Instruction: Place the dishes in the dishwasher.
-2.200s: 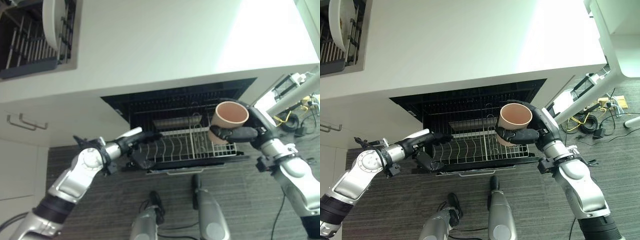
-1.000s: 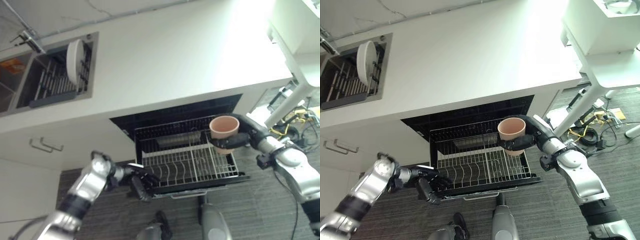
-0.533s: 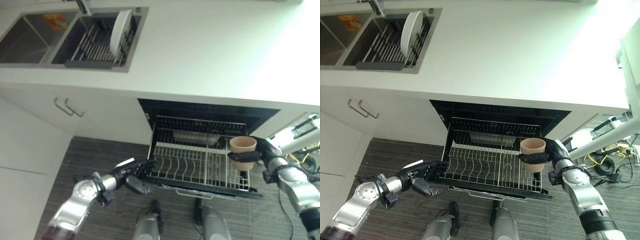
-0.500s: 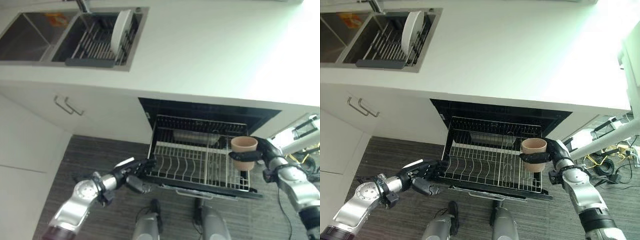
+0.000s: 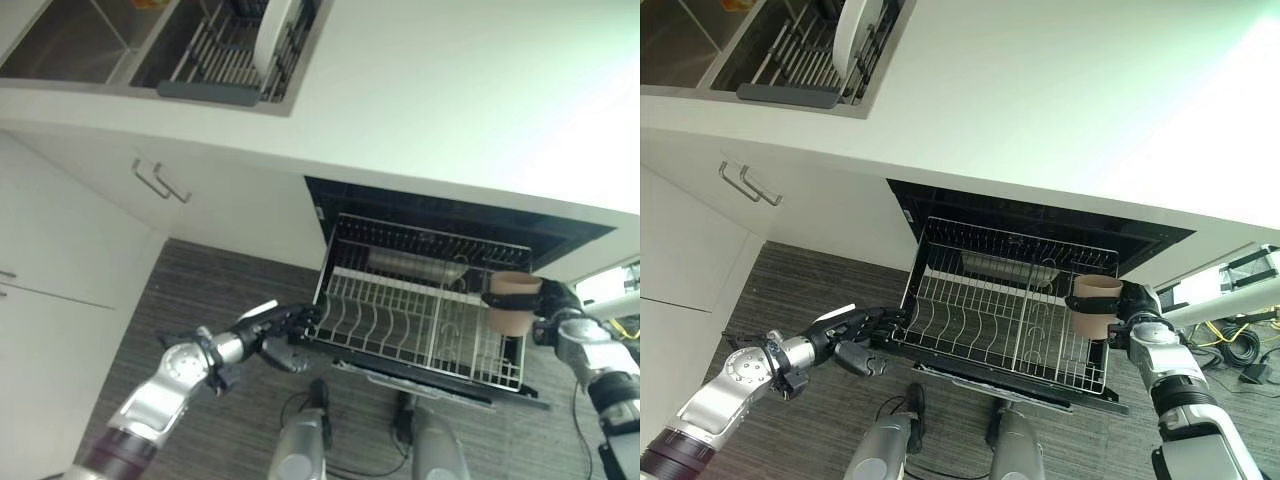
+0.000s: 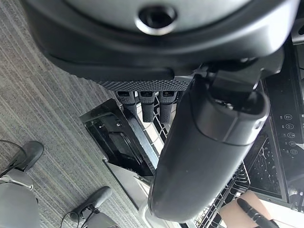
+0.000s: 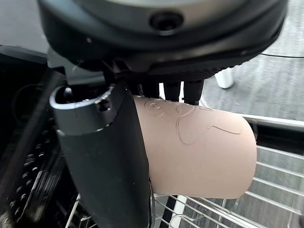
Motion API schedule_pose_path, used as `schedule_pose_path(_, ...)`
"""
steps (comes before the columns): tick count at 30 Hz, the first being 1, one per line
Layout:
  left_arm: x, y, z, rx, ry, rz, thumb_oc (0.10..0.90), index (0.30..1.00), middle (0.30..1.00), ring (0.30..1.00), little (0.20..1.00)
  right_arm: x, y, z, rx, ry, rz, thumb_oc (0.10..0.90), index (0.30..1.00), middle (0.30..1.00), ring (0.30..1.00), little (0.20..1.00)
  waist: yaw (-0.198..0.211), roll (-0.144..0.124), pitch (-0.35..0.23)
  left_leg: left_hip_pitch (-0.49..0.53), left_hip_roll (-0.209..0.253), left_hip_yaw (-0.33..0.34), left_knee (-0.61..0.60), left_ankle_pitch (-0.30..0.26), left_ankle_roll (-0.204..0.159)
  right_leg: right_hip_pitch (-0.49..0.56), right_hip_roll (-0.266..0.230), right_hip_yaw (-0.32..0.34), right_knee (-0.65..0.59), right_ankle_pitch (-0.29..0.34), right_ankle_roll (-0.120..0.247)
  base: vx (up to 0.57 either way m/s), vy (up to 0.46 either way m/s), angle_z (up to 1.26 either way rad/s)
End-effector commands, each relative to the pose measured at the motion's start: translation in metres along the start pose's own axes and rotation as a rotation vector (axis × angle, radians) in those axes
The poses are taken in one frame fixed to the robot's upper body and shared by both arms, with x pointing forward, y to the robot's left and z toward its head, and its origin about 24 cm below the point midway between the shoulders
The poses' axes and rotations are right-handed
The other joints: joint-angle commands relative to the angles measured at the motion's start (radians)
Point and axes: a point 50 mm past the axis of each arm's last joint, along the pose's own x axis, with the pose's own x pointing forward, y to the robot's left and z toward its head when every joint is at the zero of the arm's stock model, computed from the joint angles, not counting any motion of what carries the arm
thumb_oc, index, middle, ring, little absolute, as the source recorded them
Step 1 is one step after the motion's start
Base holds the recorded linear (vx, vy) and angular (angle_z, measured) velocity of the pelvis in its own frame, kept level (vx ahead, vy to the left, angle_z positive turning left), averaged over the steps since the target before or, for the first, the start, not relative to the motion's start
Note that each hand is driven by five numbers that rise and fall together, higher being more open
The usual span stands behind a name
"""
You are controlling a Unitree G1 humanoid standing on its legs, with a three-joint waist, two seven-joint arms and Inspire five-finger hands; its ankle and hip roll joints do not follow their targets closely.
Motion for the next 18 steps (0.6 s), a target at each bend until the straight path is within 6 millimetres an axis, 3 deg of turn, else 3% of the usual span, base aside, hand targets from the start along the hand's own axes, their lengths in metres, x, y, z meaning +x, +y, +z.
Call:
schedule_pose_path(1,-0.004,0.005,0.025,0.060,-0.117,0.020,0.800,0.900,0.900,0.900,0.900,0.001,-0.014,0.044,0.026,-0.149,-0.072,0.800,0.900,0.900,0.900,0.900,-0.002,-0.019,-0.049,-0.015,0.040,-0.032,0.081,-0.071,-0.038,0.065,-0.063,0.028,-0.020,-0.037,0.111,-0.05,0.039,0.01)
schedule_pose_path(8,-0.005,0.006,0.028,0.047,-0.135,0.025,0.800,0.900,0.900,0.900,0.900,0.000,-0.018,0.053,0.047,-0.184,-0.092,0.800,0.900,0.900,0.900,0.900,-0.008,-0.009,-0.048,-0.017,0.037,-0.032,0.081,-0.070,-0.040,0.060,-0.069,0.027,-0.020,-0.034,0.112,-0.01,0.010,0.00)
schedule_pose_path(14,-0.008,0.003,0.024,0.028,-0.137,0.042,0.800,0.900,0.900,0.900,0.900,-0.009,-0.031,0.072,0.030,-0.266,-0.144,0.800,0.900,0.900,0.900,0.900,-0.025,-0.014,-0.052,-0.009,0.039,-0.029,0.081,-0.073,-0.038,0.062,-0.064,0.036,-0.020,-0.034,0.111,0.00,0.006,0.00)
schedule_pose_path(18,-0.010,0.001,0.019,0.016,-0.128,0.057,0.800,0.900,0.900,0.900,0.900,-0.016,-0.030,0.072,0.012,-0.272,-0.145,0.800,0.900,0.900,0.900,0.900,-0.041,-0.021,-0.059,-0.003,0.043,-0.023,0.081,-0.075,-0.037,0.062,-0.058,0.045,-0.020,-0.034,0.112,0.01,0.008,-0.02)
